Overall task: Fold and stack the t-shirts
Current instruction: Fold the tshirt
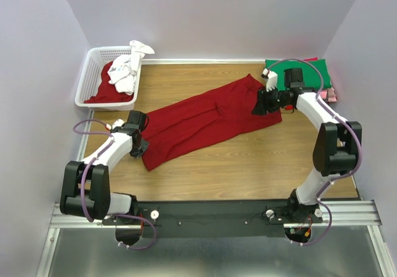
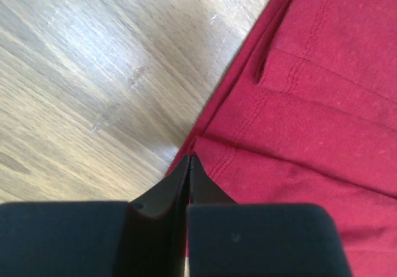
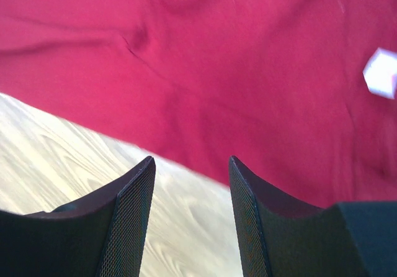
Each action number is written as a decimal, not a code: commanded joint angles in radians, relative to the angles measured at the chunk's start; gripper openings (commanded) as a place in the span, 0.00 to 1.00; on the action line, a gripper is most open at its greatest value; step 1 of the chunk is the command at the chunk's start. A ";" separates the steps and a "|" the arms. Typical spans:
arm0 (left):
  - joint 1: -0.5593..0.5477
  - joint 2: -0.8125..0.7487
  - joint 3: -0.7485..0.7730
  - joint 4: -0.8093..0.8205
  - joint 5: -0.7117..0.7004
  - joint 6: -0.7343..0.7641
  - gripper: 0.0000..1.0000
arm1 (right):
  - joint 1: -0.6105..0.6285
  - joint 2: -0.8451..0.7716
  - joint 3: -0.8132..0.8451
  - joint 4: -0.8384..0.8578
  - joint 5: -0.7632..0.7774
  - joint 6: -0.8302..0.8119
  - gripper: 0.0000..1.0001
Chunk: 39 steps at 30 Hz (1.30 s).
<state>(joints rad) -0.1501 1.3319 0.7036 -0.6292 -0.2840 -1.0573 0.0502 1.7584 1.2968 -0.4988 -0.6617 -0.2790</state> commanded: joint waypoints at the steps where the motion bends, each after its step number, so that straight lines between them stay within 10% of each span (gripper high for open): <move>1: 0.012 -0.002 -0.013 0.026 -0.015 0.029 0.01 | -0.019 -0.106 -0.069 -0.084 0.200 -0.069 0.58; 39: 0.029 -0.014 -0.019 0.109 0.046 0.168 0.00 | -0.156 0.182 0.072 -0.104 0.312 -0.183 0.49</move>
<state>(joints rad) -0.1299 1.3243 0.6781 -0.5381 -0.2443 -0.9016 -0.1062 1.9278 1.3518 -0.5934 -0.3557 -0.4286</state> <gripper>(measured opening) 0.004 0.526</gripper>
